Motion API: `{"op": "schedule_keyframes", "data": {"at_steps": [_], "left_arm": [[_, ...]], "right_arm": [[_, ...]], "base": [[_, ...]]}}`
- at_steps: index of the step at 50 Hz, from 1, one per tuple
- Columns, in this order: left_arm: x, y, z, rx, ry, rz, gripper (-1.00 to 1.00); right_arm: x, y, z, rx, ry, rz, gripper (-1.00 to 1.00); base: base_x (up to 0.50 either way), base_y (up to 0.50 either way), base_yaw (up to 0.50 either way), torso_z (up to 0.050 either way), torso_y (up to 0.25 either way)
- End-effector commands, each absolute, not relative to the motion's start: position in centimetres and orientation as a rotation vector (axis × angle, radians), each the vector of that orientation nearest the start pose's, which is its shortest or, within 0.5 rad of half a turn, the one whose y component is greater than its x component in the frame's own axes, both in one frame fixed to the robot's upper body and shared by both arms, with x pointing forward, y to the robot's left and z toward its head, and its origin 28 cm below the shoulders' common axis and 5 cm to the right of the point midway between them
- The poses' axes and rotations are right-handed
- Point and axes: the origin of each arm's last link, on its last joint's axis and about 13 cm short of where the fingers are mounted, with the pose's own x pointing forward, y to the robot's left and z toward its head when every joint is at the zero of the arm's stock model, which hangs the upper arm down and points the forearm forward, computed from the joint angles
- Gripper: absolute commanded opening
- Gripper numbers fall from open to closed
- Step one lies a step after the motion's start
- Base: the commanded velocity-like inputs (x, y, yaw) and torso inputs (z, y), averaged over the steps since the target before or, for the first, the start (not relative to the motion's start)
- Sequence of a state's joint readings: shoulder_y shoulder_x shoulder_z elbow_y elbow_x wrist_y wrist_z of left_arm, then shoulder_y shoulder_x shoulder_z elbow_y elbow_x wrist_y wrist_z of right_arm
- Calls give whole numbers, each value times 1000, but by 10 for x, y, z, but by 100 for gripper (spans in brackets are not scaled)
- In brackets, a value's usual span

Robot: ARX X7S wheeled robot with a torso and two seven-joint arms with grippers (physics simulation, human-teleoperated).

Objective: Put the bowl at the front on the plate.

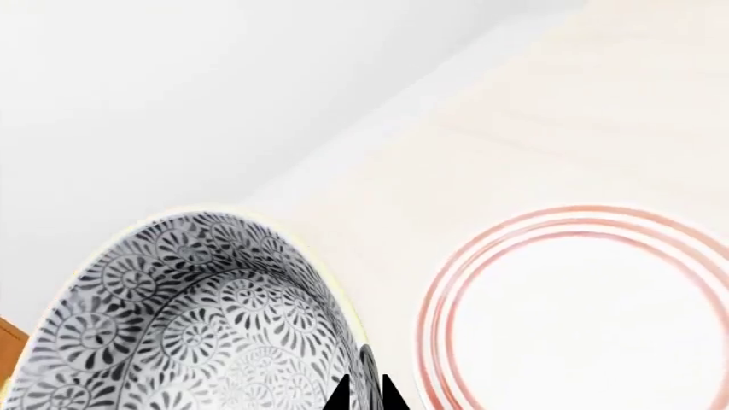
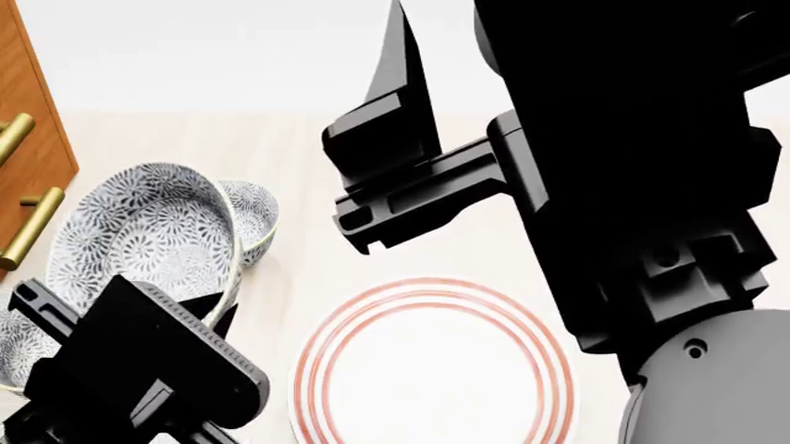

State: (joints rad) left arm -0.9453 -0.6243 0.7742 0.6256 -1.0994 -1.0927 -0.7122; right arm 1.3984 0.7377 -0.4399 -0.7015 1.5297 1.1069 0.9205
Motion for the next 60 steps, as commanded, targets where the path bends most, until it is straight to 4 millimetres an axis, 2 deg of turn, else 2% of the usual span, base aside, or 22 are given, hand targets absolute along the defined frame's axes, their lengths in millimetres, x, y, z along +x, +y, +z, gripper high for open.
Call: {"op": "schedule_keyframes", "data": {"at_steps": [1,11,23,38,49,60], "left_arm": [[237,183,202,553,93,-380,-100],[250,181,198,603,103,-378,-100],[254,174,197,665,78,-401,-100],[254,167,208,736,14,-428,-100],[259,159,212,763,34,-470,-100],[282,157,217,737,152,-483,-100]], "right_arm": [[197,-106,335,-367,-364,223,100],[195,-107,340,-371,-383,228,100],[192,-107,345,-373,-400,236,100],[186,-106,356,-376,-450,253,100],[183,-105,363,-395,-474,263,100],[183,-106,356,-408,-461,257,100]], "base": [[0,0,0,0,0],[0,0,0,0,0],[0,0,0,0,1],[0,0,0,0,0],[0,0,0,0,1],[0,0,0,0,0]]}}
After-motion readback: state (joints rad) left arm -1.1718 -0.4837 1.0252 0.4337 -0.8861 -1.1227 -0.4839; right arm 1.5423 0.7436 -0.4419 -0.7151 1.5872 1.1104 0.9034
